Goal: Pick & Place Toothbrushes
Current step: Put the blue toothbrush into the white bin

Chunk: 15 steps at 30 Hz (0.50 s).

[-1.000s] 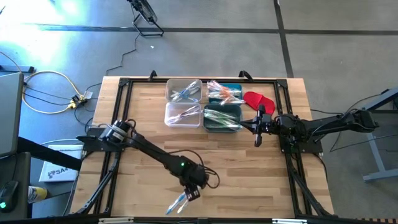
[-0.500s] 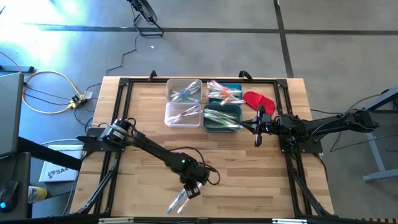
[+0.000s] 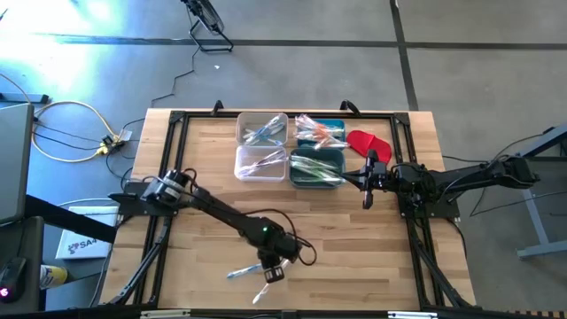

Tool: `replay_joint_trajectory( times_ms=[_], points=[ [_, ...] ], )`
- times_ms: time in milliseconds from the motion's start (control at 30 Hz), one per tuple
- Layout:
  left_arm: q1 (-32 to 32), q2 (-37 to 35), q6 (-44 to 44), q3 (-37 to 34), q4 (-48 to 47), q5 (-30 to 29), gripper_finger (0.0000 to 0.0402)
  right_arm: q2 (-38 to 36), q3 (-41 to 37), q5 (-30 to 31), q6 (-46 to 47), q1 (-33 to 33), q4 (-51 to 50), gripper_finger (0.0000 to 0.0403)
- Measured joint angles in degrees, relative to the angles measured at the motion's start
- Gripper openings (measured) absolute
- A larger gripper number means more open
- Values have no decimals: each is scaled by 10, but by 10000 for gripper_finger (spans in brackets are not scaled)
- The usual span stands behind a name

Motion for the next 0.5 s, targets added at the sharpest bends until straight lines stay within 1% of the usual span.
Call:
replay_joint_trajectory(
  times_ms=[133,300,500],
  points=[
    [17,0,49,24,-29,0,49,0,0,0,0,0,0,4],
    [45,-1,94,29,-38,2,48,0,0,0,0,0,0,4],
    [79,-1,138,29,-42,33,48,0,0,0,0,0,0,4]
  ],
)
